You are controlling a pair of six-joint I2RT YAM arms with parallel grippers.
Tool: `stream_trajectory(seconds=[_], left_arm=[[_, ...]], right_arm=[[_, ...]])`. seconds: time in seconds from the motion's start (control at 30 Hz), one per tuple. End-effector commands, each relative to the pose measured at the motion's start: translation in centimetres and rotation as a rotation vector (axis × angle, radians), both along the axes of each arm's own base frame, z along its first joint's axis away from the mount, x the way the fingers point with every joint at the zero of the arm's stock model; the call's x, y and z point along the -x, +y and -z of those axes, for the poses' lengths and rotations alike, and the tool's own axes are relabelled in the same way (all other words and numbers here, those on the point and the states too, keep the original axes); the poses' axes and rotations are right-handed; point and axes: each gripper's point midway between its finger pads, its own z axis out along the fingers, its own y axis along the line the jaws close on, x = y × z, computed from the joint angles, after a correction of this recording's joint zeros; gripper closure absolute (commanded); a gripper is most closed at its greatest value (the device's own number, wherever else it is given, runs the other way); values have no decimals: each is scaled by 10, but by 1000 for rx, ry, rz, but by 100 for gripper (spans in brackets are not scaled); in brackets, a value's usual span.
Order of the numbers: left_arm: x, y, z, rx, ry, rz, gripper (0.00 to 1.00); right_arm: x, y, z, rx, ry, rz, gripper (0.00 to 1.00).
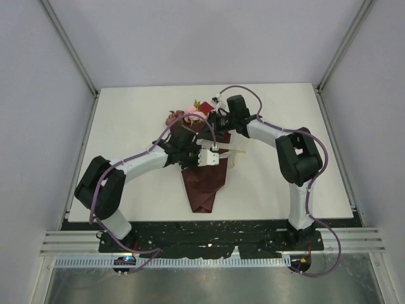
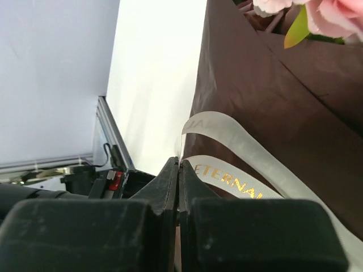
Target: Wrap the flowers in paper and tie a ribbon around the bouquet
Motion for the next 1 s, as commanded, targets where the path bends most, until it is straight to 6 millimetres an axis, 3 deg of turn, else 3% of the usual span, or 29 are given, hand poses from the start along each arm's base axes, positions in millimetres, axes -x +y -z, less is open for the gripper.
stream_trajectory(seconds=[0.0,0.13,0.27,0.53,0.67,0.8,0.87,0.97], left_arm=[[-10,-6,-15,12,-45,11,81],[-7,-8,-21,35,-33,-3,100],[-3,-11,-33,86,-49,0,100],[-2,-14,-60,181,-147,2,100],[2,-13,-69,215,-175,13,100],[2,-11,-69,215,-186,4,100],[0,-10,-66,203,-188,-3,100],[-4,-10,-63,191,-192,-11,100]], right_arm=[[-1,15,-32,-100,-13,11,94],[2,14,-13,-67,36,13,95],[15,16,-6,-50,65,-28,94],[63,15,20,-13,258,-177,94],[87,15,20,7,298,-275,94],[99,9,17,31,306,-340,95],[98,6,15,48,277,-363,80],[78,2,7,58,211,-337,69]])
